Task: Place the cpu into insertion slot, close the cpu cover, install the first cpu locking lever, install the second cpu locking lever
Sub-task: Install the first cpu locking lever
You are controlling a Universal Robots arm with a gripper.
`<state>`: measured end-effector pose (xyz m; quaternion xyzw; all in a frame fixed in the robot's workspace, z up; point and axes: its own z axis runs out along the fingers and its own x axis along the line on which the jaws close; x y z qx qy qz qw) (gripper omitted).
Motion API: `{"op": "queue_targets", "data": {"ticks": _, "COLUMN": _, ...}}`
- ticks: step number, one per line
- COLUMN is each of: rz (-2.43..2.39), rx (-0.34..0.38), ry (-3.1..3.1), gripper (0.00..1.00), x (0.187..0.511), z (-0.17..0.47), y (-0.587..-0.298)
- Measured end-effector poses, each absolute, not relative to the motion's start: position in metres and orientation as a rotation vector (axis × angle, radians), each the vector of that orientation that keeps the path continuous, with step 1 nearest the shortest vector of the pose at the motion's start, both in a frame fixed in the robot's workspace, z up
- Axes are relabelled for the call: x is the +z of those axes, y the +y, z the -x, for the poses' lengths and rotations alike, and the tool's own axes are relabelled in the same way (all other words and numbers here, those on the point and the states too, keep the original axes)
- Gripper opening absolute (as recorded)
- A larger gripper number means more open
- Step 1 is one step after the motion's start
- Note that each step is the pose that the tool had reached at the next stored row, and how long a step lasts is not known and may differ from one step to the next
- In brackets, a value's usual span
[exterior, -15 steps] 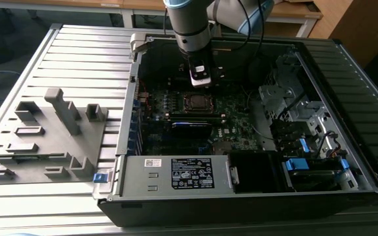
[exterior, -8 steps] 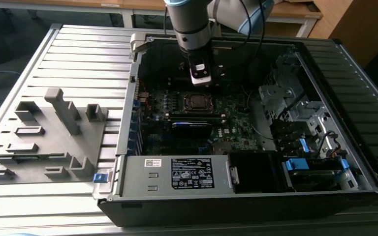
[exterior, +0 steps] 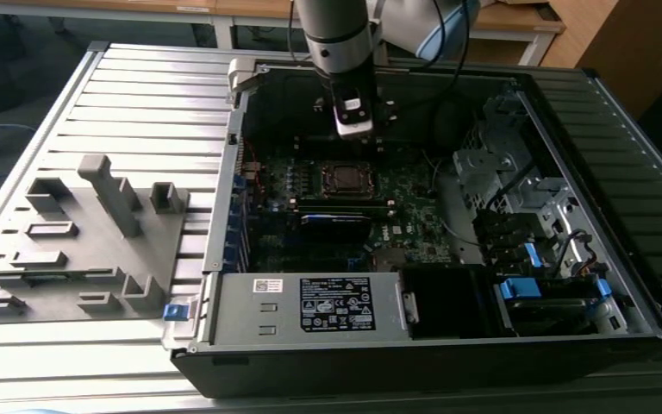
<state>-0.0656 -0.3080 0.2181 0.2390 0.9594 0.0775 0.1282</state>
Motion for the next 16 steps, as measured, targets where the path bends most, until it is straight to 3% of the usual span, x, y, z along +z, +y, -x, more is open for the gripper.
{"op": "queue_targets", "data": {"ticks": 8, "rz": -0.695, "rx": 0.225, "ry": 2.792, "gripper": 0.11, "x": 0.2221, "z": 0.0656, "y": -0.308}}
{"op": "queue_targets", "data": {"ticks": 16, "rz": -0.702, "rx": 0.154, "ry": 2.86, "gripper": 0.11, "x": 0.2213, "z": 0.0651, "y": -0.308}}
